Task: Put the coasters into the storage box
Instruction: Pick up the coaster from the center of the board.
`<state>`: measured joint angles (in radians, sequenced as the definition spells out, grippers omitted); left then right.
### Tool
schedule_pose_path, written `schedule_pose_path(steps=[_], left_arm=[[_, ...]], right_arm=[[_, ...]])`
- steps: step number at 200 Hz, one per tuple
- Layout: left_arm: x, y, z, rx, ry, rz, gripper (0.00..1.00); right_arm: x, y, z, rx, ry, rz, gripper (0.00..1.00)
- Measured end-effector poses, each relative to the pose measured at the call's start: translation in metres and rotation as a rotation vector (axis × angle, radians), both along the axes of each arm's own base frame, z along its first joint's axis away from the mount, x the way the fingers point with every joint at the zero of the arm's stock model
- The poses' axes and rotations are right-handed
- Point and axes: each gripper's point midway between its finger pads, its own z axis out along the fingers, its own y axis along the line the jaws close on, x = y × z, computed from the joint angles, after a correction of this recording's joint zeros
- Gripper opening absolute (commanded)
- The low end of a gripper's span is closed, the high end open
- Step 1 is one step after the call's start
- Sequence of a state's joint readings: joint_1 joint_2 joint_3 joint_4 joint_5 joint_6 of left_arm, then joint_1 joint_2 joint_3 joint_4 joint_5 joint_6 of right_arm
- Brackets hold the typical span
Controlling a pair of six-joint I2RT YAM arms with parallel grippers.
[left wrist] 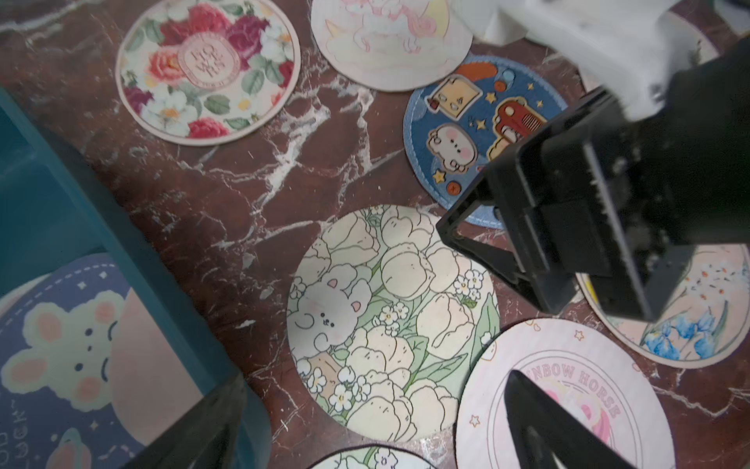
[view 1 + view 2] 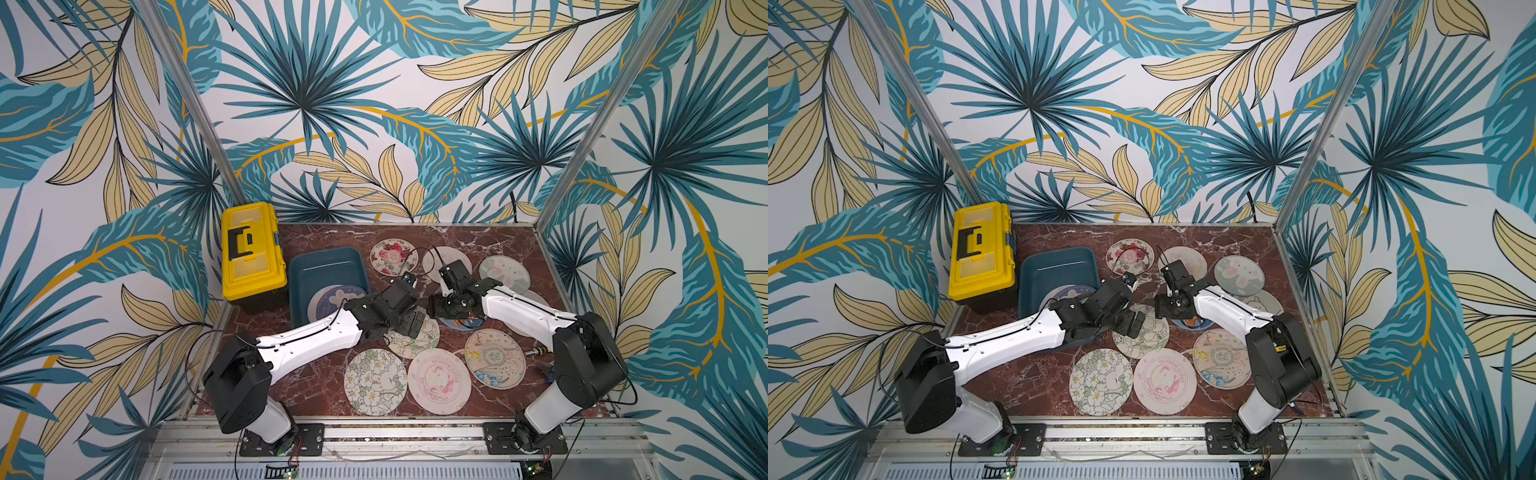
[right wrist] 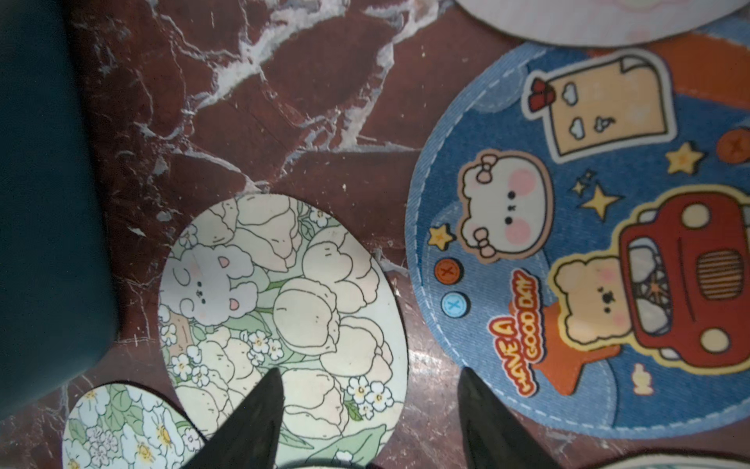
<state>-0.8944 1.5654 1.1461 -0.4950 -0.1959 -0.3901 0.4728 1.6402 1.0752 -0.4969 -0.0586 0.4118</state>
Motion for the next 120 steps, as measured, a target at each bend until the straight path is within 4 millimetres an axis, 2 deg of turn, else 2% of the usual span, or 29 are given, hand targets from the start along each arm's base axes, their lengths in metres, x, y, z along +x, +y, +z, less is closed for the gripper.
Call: schedule_pose_path(steps=[53, 120], left_arm=[[-0.009, 0.003, -0.049, 0.099, 0.147, 0.028, 1.0], [-0.005, -0.006, -0.075, 0.138, 0.206, 0.038, 1.0]], right_arm=[[-0.022, 0.0, -0.02, 0.028, 0.083, 0.009, 0.67], [-0.038, 0.002, -0.038, 0.079, 0.158, -0.01, 0.67]])
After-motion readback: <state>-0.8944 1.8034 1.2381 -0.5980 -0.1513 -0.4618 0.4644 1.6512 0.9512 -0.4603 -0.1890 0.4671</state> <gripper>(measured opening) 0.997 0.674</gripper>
